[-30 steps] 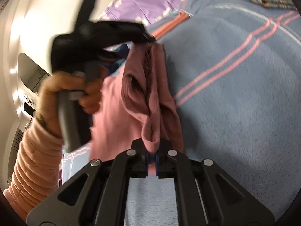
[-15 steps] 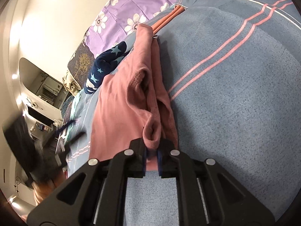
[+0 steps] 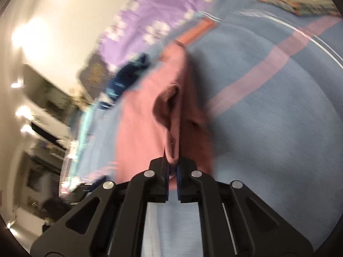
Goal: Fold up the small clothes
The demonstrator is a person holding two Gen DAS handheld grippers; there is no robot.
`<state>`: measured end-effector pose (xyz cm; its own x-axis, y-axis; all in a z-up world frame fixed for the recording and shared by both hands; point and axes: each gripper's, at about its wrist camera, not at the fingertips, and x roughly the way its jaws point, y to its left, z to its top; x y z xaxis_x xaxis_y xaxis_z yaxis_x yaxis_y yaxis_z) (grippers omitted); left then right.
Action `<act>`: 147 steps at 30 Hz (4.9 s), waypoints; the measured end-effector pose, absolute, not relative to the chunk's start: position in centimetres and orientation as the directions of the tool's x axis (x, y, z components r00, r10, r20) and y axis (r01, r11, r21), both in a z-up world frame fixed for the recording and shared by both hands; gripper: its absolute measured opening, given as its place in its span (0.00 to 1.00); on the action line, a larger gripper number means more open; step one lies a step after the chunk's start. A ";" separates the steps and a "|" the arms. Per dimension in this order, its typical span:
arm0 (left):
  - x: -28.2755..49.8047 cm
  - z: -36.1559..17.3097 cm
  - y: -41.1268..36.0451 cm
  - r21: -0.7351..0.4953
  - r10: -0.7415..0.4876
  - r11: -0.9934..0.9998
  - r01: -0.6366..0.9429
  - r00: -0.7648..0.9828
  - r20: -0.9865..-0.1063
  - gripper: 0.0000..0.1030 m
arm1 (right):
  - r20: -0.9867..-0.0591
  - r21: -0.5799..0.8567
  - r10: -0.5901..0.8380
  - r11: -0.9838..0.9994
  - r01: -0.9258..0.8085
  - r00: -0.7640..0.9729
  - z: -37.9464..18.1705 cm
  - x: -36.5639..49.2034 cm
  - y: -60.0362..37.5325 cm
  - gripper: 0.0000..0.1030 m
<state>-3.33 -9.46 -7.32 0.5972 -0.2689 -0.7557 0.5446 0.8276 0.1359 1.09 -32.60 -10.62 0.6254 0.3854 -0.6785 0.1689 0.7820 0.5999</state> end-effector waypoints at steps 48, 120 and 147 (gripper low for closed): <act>15.6 -8.7 -9.4 -0.204 -0.324 0.942 0.268 0.561 -0.761 0.60 | -0.805 0.058 0.047 0.998 -0.001 0.591 -7.9 21.7 -29.3 0.05; 6.7 -6.2 -10.6 -0.216 -0.419 0.886 0.411 0.510 -0.751 0.88 | -0.777 0.336 0.331 0.937 -0.092 0.536 -8.3 11.2 -32.7 0.57; 11.9 -9.4 -9.0 -0.486 -0.647 0.753 0.444 0.363 -0.671 0.84 | -0.655 0.581 0.611 0.783 -0.221 0.445 -11.1 16.1 -34.2 0.38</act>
<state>11.87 -9.02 -9.36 0.3626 -0.6473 -0.6705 0.4441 0.7525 -0.4863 16.14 -34.18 -11.06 0.4448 0.6113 -0.6546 -0.2213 0.7832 0.5811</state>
